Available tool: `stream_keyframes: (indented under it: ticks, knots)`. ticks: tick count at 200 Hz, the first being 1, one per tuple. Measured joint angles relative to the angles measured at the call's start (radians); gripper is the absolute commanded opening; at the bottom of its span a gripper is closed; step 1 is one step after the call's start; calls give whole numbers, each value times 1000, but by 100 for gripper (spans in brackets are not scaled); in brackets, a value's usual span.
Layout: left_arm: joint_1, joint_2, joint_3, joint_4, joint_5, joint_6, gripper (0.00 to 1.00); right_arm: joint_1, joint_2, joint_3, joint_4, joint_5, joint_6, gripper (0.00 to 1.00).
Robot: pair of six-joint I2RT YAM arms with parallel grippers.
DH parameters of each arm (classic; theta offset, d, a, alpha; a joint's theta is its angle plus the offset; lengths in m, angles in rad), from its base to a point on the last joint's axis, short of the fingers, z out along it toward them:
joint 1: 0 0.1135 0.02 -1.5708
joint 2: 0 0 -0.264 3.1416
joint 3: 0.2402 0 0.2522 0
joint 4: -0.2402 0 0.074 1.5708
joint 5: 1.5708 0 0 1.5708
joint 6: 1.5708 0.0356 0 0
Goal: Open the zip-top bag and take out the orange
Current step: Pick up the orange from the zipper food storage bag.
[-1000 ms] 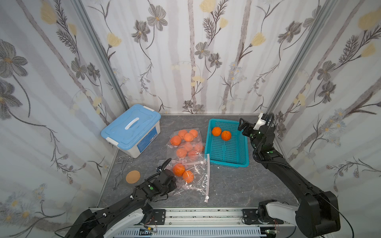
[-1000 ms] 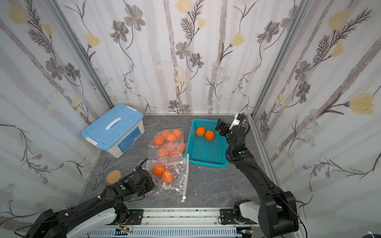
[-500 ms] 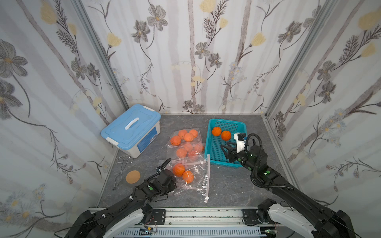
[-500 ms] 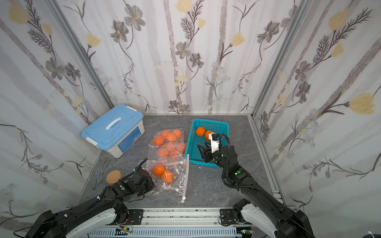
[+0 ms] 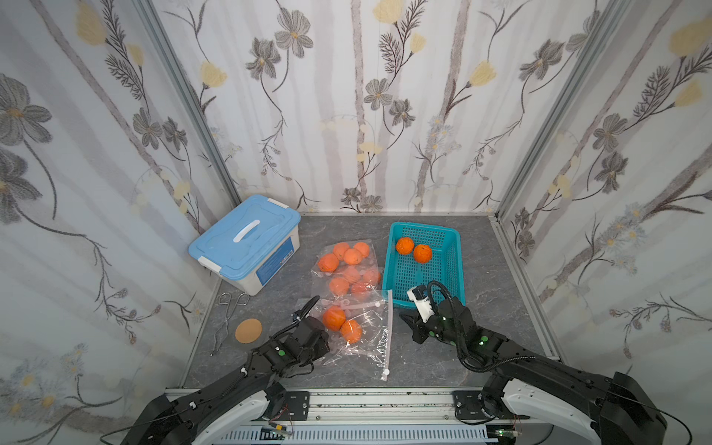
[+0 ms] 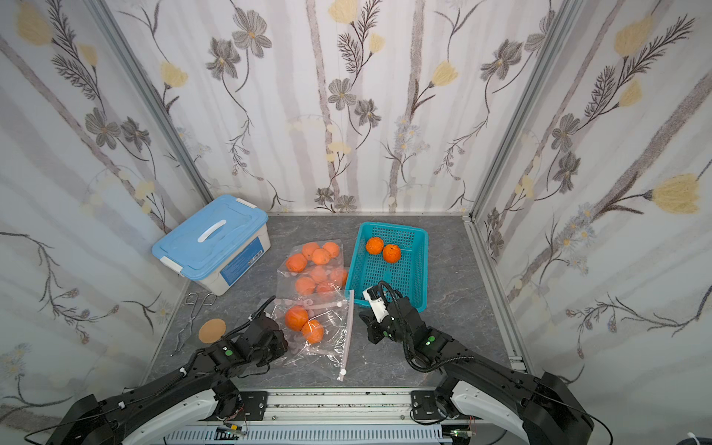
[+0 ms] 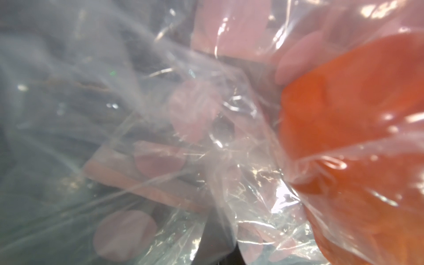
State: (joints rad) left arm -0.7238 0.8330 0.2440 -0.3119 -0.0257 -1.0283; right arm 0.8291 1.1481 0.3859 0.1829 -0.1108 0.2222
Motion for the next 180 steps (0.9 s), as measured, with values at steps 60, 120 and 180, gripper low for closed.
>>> stream_keyframes:
  ticks: [60, 120, 180]
  knots:
    - [0, -9, 3, -9, 0, 0, 0, 58, 119, 31, 33, -45, -29, 5]
    - [0, 5, 12, -10, 0, 1, 0, 115, 258, 91, 126, -143, -74, 25]
    - [4, 5, 70, -29, -1, 26, 7, 144, 446, 164, 217, -192, -147, 34]
